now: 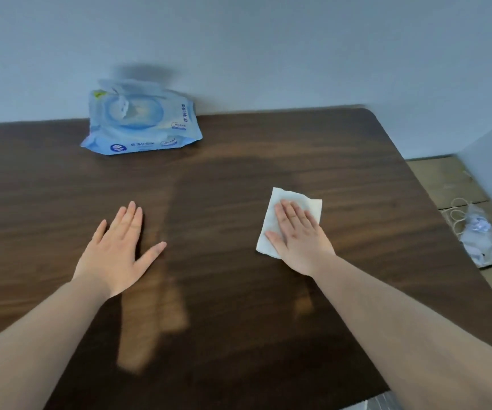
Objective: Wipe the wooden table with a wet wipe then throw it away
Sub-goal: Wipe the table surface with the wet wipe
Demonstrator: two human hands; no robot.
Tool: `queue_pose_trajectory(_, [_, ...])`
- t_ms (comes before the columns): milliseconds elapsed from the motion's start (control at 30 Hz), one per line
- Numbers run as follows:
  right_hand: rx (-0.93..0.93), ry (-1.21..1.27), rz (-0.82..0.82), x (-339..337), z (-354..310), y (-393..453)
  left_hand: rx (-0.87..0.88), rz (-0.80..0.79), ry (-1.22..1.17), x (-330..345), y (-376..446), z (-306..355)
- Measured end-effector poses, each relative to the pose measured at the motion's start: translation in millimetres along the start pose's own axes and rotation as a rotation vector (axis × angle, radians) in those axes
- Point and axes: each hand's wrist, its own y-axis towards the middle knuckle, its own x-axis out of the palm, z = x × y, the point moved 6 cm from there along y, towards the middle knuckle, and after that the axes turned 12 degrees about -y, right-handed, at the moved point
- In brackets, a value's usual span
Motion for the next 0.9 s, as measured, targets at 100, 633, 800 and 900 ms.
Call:
queue_pose_trajectory(100, [-0.145,0.001,0.026,-11.2,-62.1,5.3,-0.111,0.068,0.013,-0.9,-50.0,-60.4])
queue_pose_trajectory(633, [-0.783,-0.18,0.166,-61.5,-383.3,36.0,-0.615,0.302,-0.054,-15.5,-185.9,-202.5])
queue_pose_trajectory(800, [-0.834,-0.187,0.185,-76.1,-444.3,45.7,-0.662,0.321,-0.087,-13.6,-188.1,-206.1])
queue_pose_trajectory(900, [-0.862,-0.179,0.183,-83.8,-484.0,53.7,-0.694,0.336,-0.145,-14.0,-188.1,-210.5])
